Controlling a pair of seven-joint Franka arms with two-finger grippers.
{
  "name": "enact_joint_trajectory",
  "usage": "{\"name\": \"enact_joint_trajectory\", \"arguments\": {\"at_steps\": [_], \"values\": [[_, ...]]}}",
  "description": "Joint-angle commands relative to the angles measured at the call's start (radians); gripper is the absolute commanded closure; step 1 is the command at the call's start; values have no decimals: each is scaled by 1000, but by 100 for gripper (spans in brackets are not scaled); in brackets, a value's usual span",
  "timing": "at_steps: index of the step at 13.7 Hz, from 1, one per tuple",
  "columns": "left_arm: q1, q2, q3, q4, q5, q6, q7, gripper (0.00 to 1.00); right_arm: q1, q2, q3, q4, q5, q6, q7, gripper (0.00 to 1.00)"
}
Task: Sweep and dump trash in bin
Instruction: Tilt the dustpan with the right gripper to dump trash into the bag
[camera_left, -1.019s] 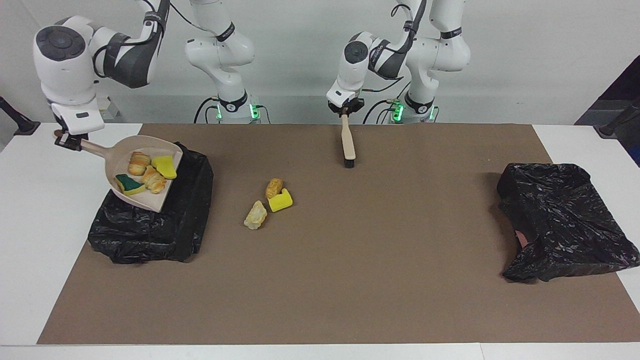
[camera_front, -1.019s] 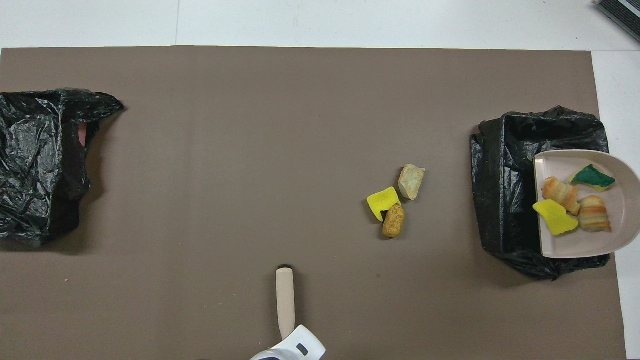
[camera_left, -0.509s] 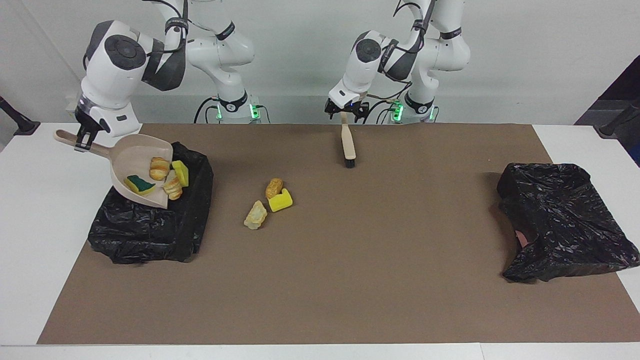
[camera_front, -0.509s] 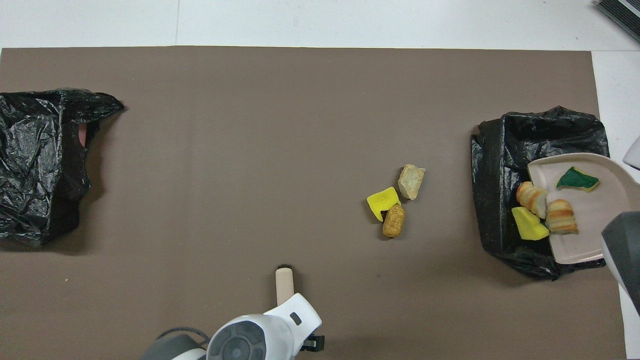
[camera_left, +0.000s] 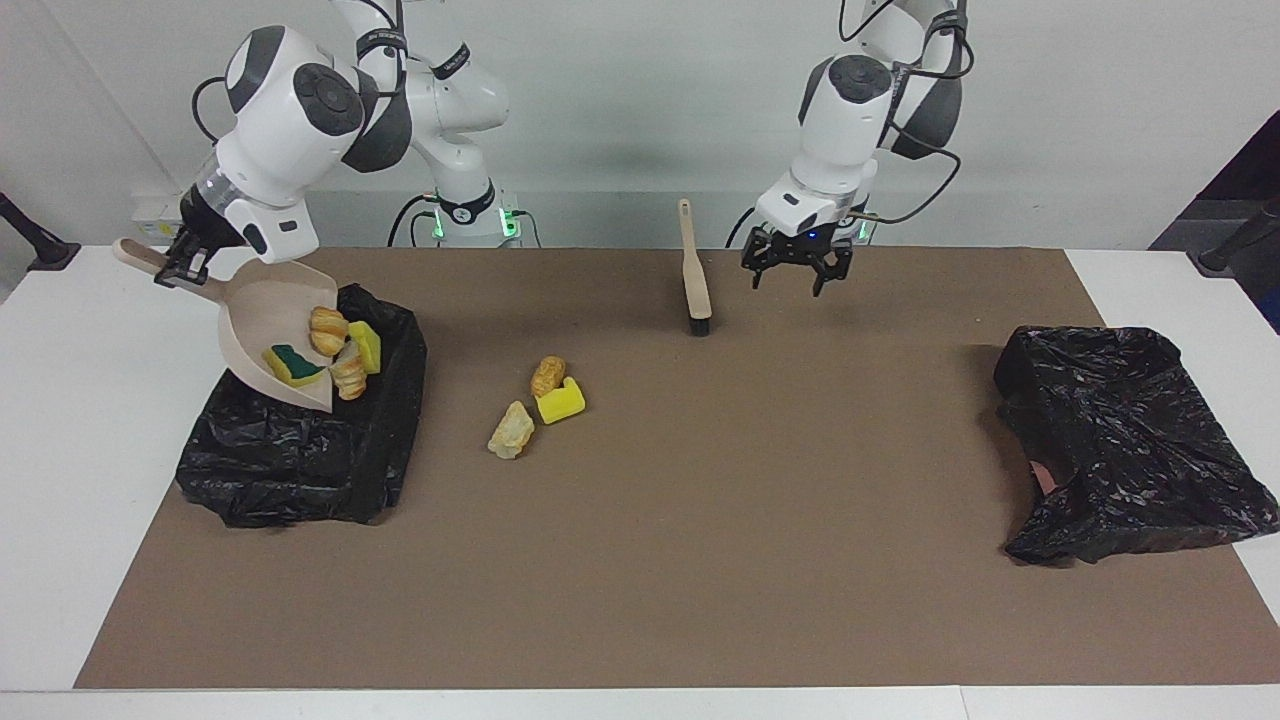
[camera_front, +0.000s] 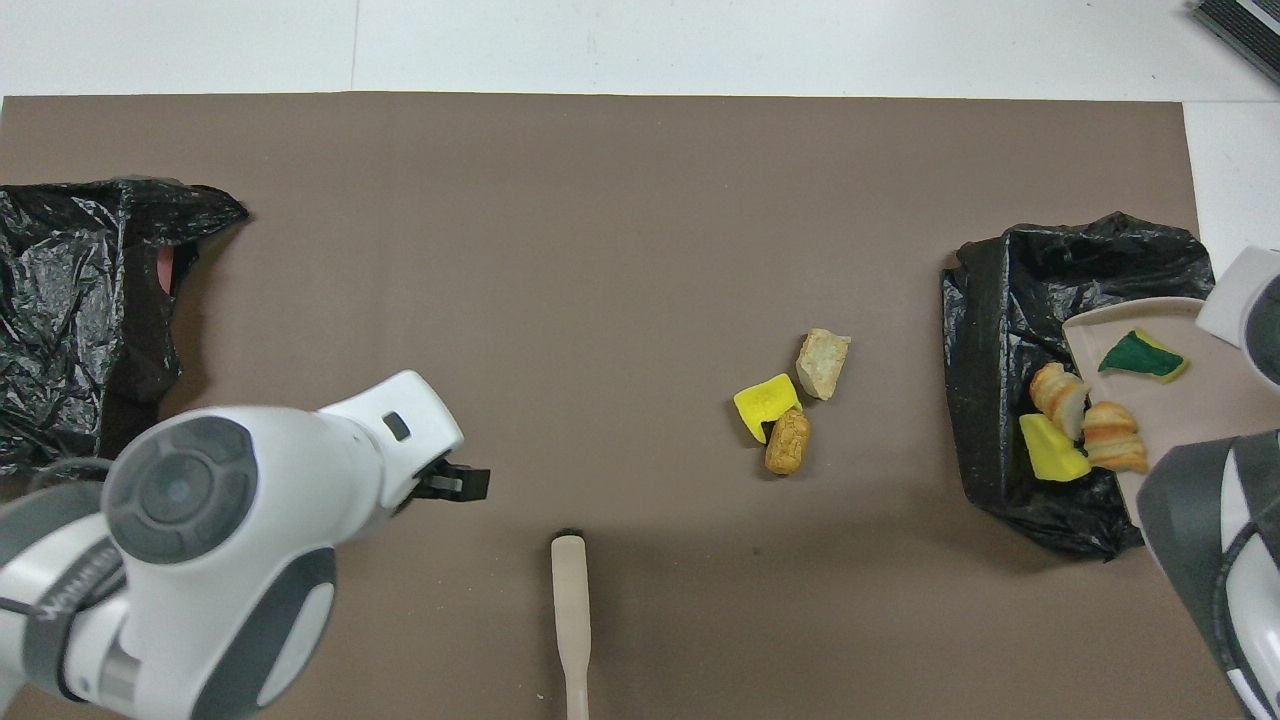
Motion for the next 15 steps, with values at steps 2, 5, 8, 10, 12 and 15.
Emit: {"name": "enact_joint_trajectory", "arguments": {"at_steps": [2,5,8,10,12,15], "values": [[4,157,121,332,51,-193,179,0,-5,-38,51,12,-43,-84,10,100],[4,160,188,447,106,-231,241,0,-19,-73,36,-44,-41,-25,10,100],[10,177,217,594,125,-380,346,0,-20,-87,29,-92,-79,8,12,100],[10,178,242,630,121,-435,356,0,-16,-90,31,-112,-152,31,16,100],[13,191,253,662,116,-469,357,0,-6,-81,40,-129,-202,32,32,100],[53,232,253,719,88,-521,359,0,-5,-92,52,-166,-220,49,47,100]]}}
